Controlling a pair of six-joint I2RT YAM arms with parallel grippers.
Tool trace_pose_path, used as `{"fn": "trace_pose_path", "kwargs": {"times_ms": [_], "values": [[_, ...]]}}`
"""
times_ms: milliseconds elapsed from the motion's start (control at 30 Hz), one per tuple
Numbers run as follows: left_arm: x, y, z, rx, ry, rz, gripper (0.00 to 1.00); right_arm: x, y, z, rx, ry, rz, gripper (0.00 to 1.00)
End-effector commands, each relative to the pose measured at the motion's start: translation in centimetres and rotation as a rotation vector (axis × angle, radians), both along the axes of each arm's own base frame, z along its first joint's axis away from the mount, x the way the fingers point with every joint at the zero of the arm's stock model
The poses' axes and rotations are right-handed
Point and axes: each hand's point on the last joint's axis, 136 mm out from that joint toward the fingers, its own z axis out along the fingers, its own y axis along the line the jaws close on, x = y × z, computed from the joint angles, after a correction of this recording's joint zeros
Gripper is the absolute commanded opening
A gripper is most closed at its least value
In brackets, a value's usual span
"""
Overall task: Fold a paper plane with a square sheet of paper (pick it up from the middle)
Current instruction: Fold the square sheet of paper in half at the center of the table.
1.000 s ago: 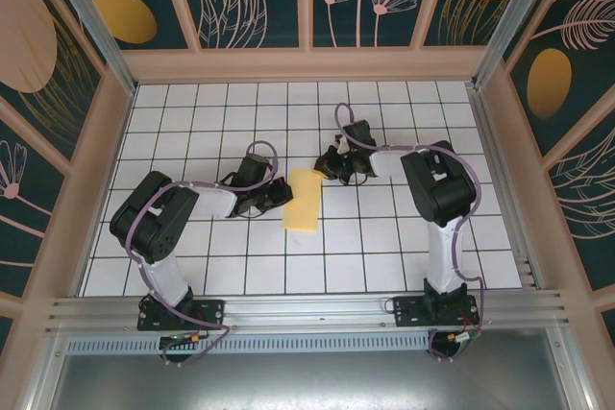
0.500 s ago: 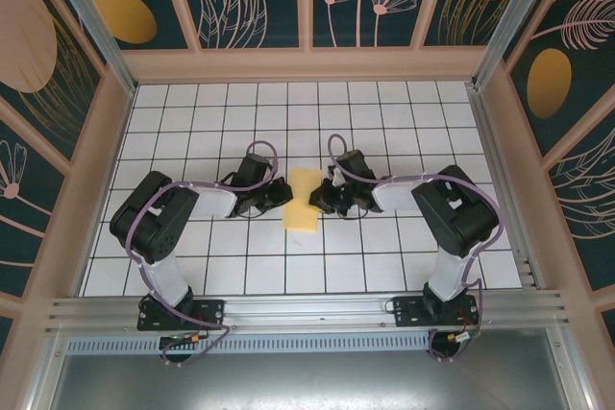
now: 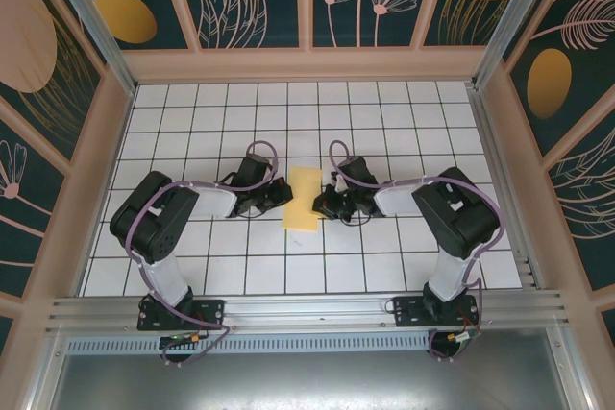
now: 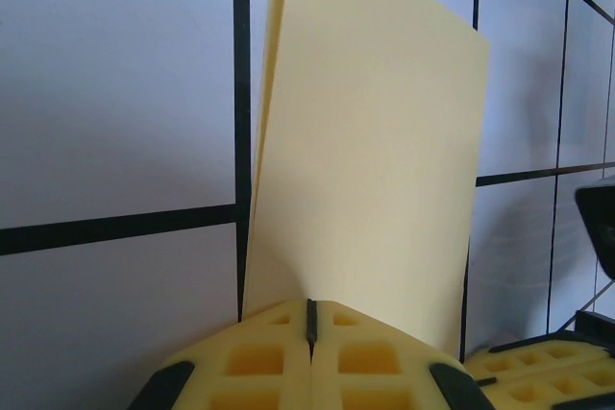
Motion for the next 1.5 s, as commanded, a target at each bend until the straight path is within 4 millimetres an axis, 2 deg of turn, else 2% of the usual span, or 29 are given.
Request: {"fn": "trace_pose_path", "kwargs": {"times_ms": [0,200,433,600,767,900,1000,1167,1333,1467], "values": [[-5.1,3.7,-5.8,0.187,0.207,0.005,0.0,-0.1,0.4,2.8,0.049,-0.094,0.03,0.0],[-5.1,3.7,-5.9,0.187,0.209,0.004,0.0,-2.1,0.8,1.2,0.068,-0.043,0.066,0.0],[-5.1,3.7,-5.9,0.187,0.209,0.003,0.0,-3.7,-0.1,-1.3,0.016,0.015,0.063,0.0],[-5.1,3.7,-6.0,0.188,0.21,0.002,0.0,-3.2,0.0,0.3,0.013,-0.024,0.064,0.0],[-5.1,3.8,-5.9,0.188,0.209,0.005,0.0,-3.5,1.1,1.6,0.053,-0.043,0.095,0.0],[-5.1,3.8,-5.8,0.187,0.207,0.005,0.0,-4.5,1.6,0.7,0.047,-0.021,0.108,0.0],[-5.2,3.8,-5.9,0.188,0.209,0.004,0.0,-5.2,1.1,-1.0,0.013,0.008,0.103,0.0],[-5.1,3.7,-5.8,0.184,0.206,0.001,0.0,-6.0,0.4,-2.2,-0.006,0.036,0.094,0.0],[-5.0,3.4,-5.5,0.172,0.199,-0.012,0.0,-5.5,0.5,-1.7,-0.016,0.019,0.092,0.0],[-4.8,2.6,-4.2,0.129,0.176,-0.04,0.0,-4.0,1.0,1.5,0.004,-0.081,0.081,0.0]]}}
